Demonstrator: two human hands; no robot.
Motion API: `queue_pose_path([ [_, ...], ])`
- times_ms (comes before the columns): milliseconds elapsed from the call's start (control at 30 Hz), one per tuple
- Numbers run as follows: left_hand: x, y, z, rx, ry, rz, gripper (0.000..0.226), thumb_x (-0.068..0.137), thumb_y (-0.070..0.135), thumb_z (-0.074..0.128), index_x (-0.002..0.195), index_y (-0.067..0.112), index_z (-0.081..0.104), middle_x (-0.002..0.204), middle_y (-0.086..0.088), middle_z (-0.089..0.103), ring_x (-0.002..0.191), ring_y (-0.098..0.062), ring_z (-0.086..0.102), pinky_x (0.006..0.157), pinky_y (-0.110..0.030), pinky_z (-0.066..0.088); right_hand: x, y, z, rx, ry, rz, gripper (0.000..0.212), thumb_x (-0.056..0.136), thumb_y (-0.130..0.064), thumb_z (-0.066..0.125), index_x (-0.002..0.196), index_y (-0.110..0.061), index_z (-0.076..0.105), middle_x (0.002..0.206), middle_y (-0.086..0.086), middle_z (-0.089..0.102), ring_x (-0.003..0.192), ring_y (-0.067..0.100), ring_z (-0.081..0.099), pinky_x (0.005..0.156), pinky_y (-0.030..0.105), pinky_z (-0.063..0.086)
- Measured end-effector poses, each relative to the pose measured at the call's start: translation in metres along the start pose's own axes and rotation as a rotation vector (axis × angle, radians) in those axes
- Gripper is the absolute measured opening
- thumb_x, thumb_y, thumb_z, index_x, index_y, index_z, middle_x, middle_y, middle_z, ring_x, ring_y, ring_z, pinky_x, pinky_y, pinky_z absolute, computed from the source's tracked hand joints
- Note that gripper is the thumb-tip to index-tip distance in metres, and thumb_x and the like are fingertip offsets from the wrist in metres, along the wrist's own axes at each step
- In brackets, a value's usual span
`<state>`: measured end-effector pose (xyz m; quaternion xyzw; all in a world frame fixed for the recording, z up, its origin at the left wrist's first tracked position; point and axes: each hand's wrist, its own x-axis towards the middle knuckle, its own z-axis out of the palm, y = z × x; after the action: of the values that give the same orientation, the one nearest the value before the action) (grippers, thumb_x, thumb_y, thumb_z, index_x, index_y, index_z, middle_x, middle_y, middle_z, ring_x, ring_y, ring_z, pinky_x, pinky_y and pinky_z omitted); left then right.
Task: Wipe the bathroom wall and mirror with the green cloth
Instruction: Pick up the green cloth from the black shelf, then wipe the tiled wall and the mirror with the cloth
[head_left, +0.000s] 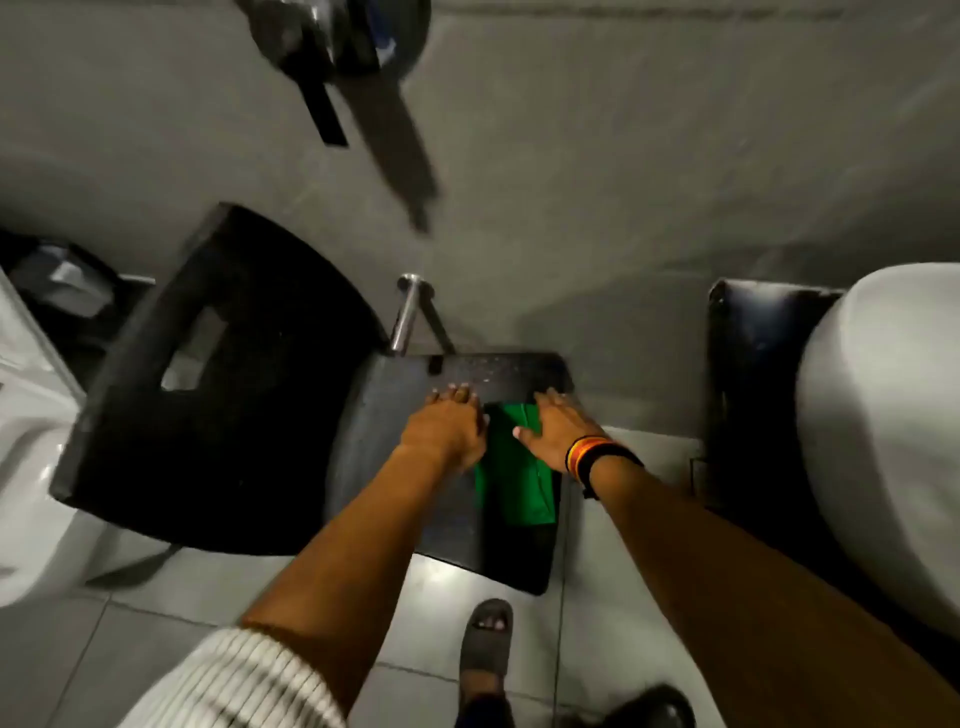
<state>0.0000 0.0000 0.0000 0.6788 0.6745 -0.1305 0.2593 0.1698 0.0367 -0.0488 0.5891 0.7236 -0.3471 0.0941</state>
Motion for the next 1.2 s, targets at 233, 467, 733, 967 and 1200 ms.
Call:
queue_pose_path([
  [233, 0.015, -0.049, 0.103, -0.059, -0.093, -0.080, 0.060, 0.105, 0.031, 0.031, 0.159, 0.006, 0.025, 0.169, -0.012, 0.020, 0.158, -0.026, 0.017, 0.128, -0.038, 0.007, 0.042, 0.010, 0.134, 0.003, 0.042, 0.102, 0.100, 0.082, -0.061, 0.056, 0.156, -0.020, 0.003, 0.165, 0.011, -0.008, 0.152, 0.030, -0.002, 0.117, 0.055, 0.022],
  [467, 0.024, -0.060, 0.139, -0.020, -0.083, -0.067, 0.060, 0.105, 0.033, 0.029, 0.161, 0.011, 0.021, 0.170, -0.008, 0.019, 0.158, -0.022, 0.014, 0.129, -0.036, 0.005, 0.066, 0.013, 0.175, -0.108, 0.191, 0.134, 0.096, 0.082, -0.050, 0.060, 0.154, -0.035, 0.000, 0.164, 0.011, -0.013, 0.151, 0.032, -0.008, 0.108, 0.071, 0.018],
  [733, 0.012, -0.024, 0.080, 0.018, -0.066, -0.029, 0.061, 0.106, 0.034, 0.024, 0.161, 0.009, 0.018, 0.171, -0.009, 0.011, 0.159, -0.022, 0.008, 0.129, -0.034, 0.000, 0.031, 0.018, 0.078, -0.195, 0.249, 0.055, 0.054, 0.087, -0.012, 0.047, 0.140, -0.024, 0.043, 0.146, 0.006, 0.041, 0.131, 0.031, 0.037, 0.108, 0.043, 0.033],
  [967, -0.011, 0.063, -0.116, 0.069, 0.149, 0.119, 0.062, 0.107, 0.035, 0.022, 0.162, 0.009, 0.011, 0.172, -0.010, 0.000, 0.160, -0.023, 0.001, 0.128, -0.034, -0.002, -0.064, -0.023, -0.103, -0.263, 0.422, -0.021, 0.068, 0.083, -0.030, 0.053, 0.148, -0.031, 0.035, 0.158, -0.001, 0.030, 0.139, 0.027, 0.035, 0.115, 0.040, 0.030],
  [1200, -0.116, 0.143, -0.334, 0.067, 0.509, 0.238, 0.061, 0.106, 0.034, 0.024, 0.161, 0.009, 0.016, 0.171, -0.010, 0.009, 0.159, -0.024, 0.009, 0.129, -0.034, 0.004, -0.196, -0.094, -0.328, -0.455, 0.879, -0.303, 0.064, 0.078, -0.030, 0.058, 0.141, -0.025, 0.050, 0.145, 0.003, 0.052, 0.121, 0.029, 0.055, 0.105, 0.039, 0.045],
])
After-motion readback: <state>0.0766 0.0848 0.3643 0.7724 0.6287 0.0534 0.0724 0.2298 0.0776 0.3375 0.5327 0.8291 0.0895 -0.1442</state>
